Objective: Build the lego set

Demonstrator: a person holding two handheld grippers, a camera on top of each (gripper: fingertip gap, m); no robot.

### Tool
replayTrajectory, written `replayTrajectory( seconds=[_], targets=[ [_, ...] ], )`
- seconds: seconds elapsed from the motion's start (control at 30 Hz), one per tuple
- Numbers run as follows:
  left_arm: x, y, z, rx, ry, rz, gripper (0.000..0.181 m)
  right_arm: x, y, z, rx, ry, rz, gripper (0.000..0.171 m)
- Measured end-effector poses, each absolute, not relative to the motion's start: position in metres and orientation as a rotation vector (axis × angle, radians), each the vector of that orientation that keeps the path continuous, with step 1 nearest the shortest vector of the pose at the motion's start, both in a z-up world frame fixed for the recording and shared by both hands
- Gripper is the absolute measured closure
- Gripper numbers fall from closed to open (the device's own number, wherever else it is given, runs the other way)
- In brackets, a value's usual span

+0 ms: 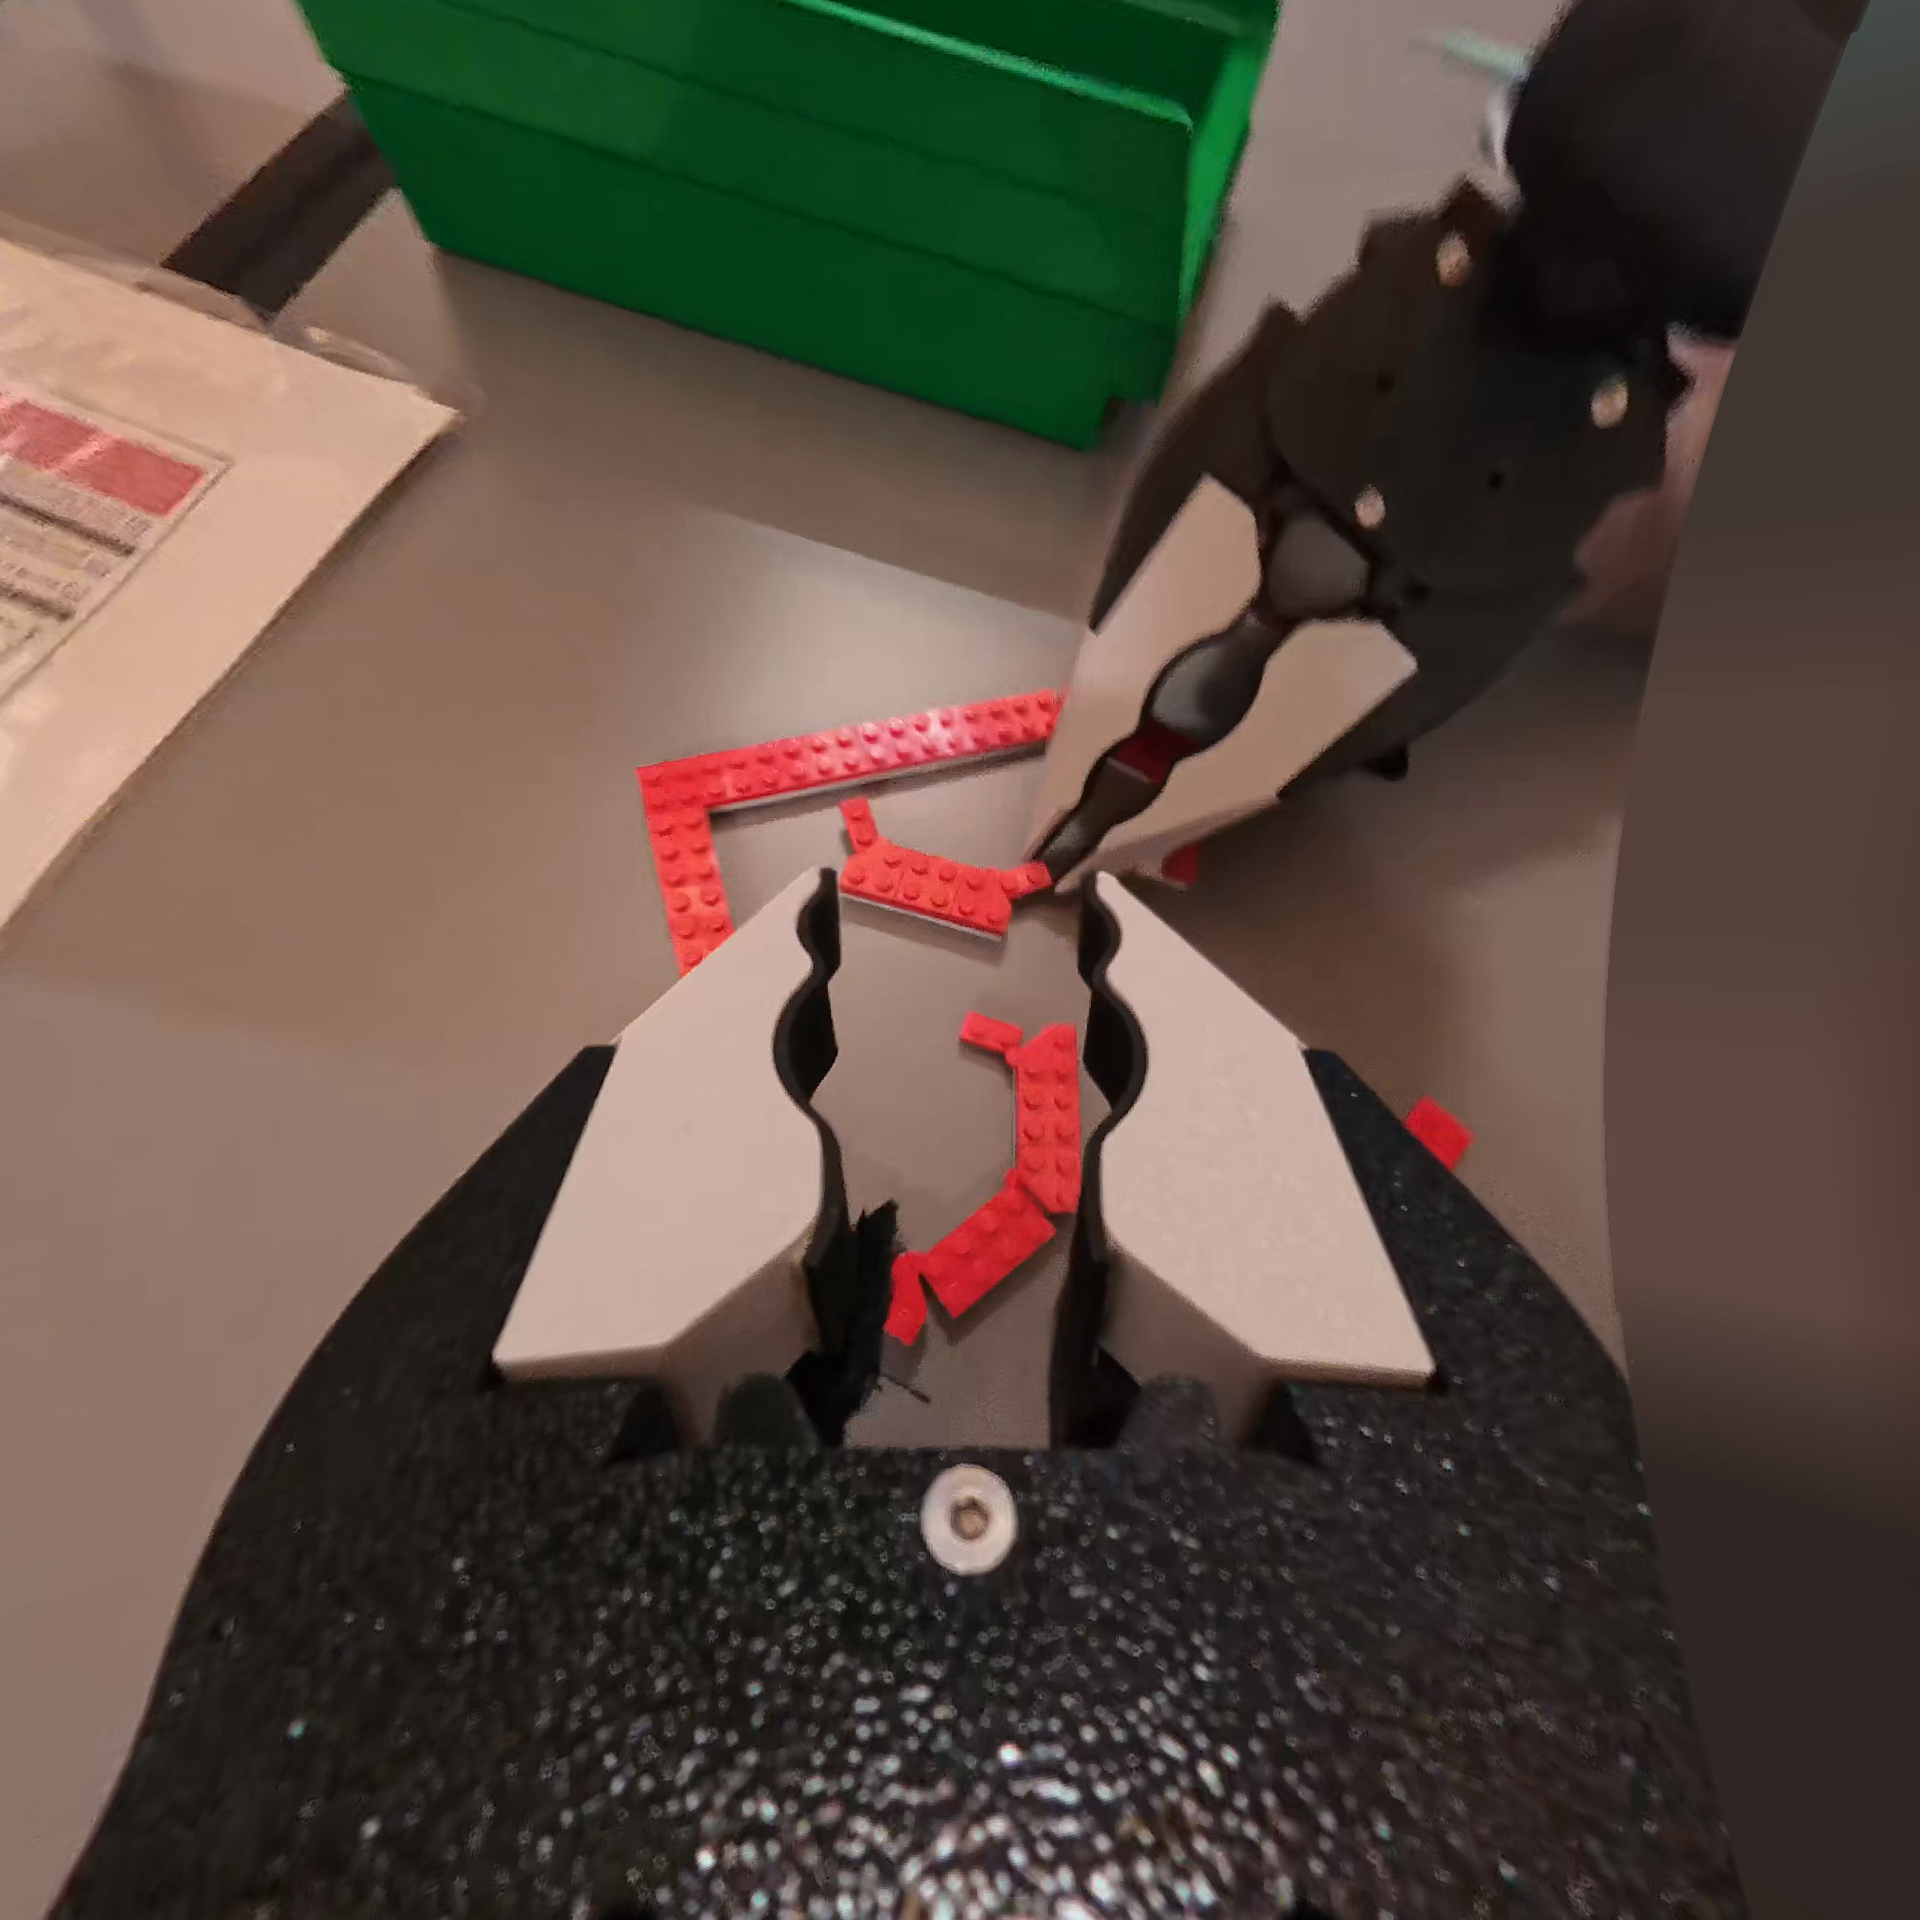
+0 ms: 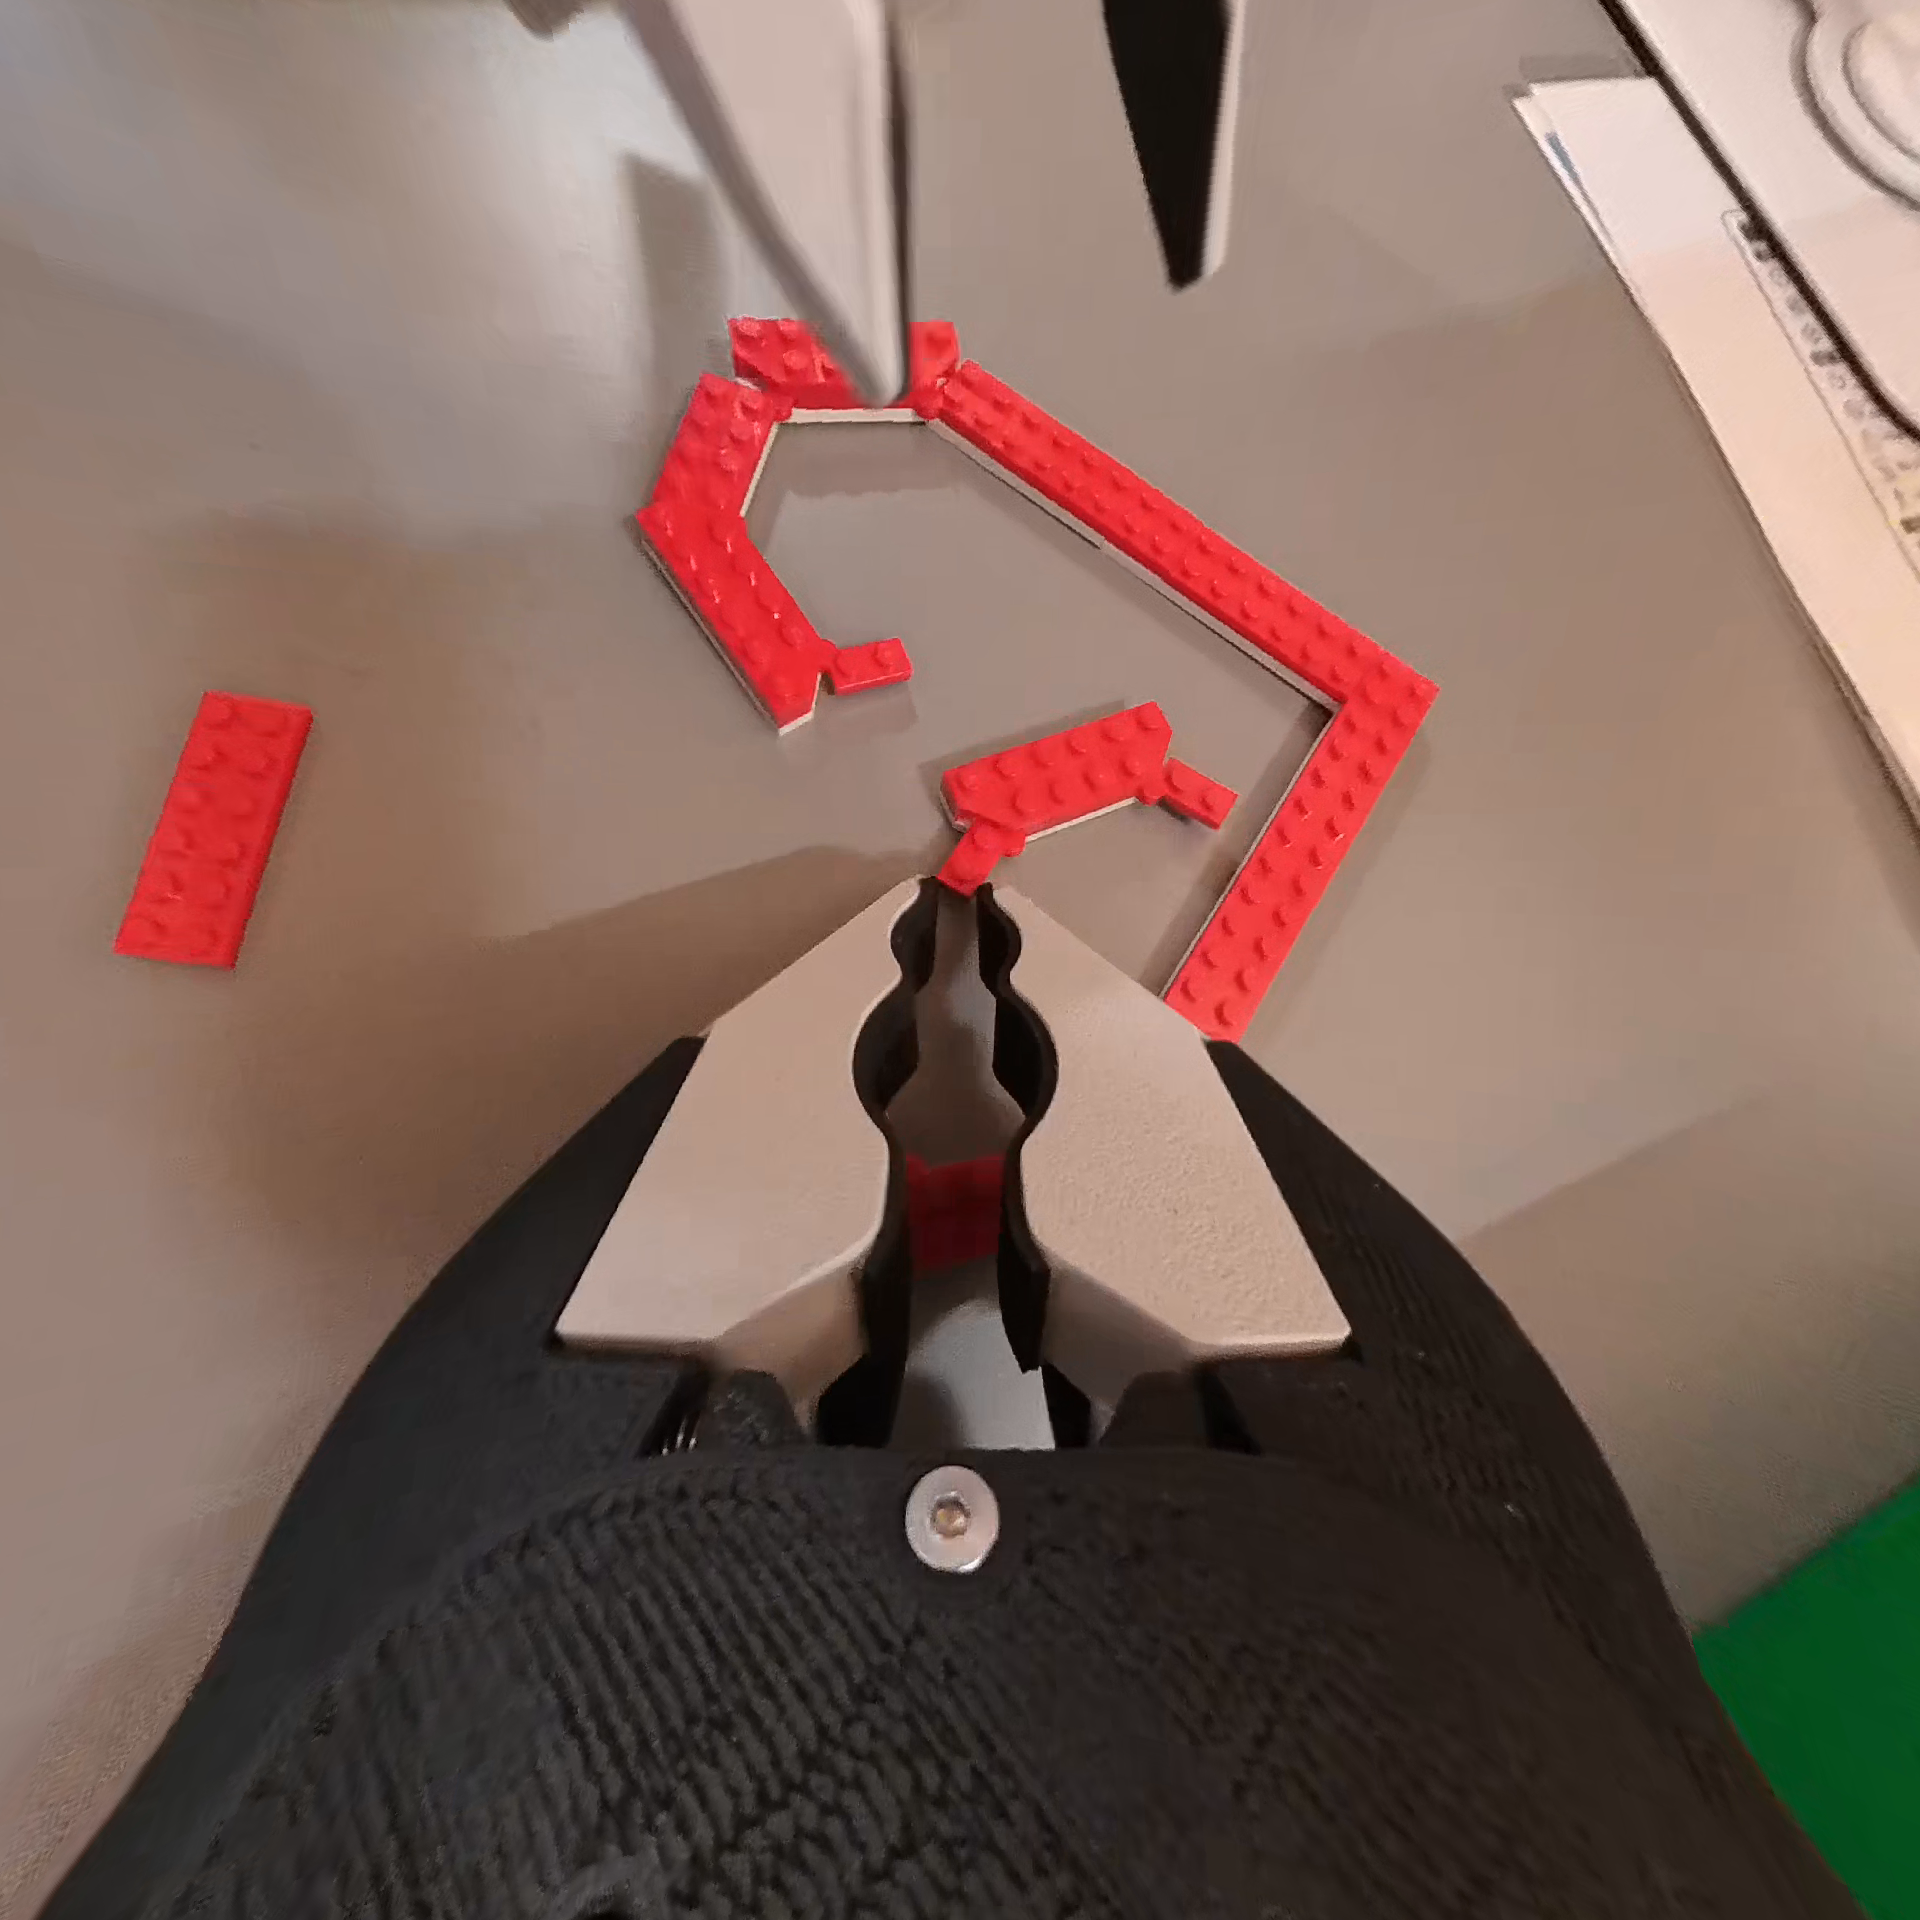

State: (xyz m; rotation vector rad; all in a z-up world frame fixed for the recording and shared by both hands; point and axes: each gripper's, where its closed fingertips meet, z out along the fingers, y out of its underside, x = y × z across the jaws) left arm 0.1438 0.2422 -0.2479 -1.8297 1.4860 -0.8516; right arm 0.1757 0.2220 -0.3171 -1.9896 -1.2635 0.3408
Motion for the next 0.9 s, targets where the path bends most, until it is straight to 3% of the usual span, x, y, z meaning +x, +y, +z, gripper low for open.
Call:
replayTrajectory(
  seconds=[0.23,0.43,0.7,0.9],
  targets=[
    [0.157,0.228,-0.286,-1.665,1.790,-0.537,0.137,0.188,0.221,-0.303,-1.818,-1.375,0.328,0.166],
    [0.184,0.215,-0.300,-1.378,1.955,-0.388,0.121,0.193,0.206,-0.294,-1.713,-1.466,0.458,0.166],
    [0.194,0.213,-0.303,-1.135,1.989,-0.245,0.132,0.197,0.208,-0.279,-1.698,-1.350,0.606,0.171],
    [0.173,0.231,-0.304,-1.283,1.969,-0.212,0.134,0.190,0.218,-0.298,-1.993,-1.168,0.572,0.148]
  ],
)
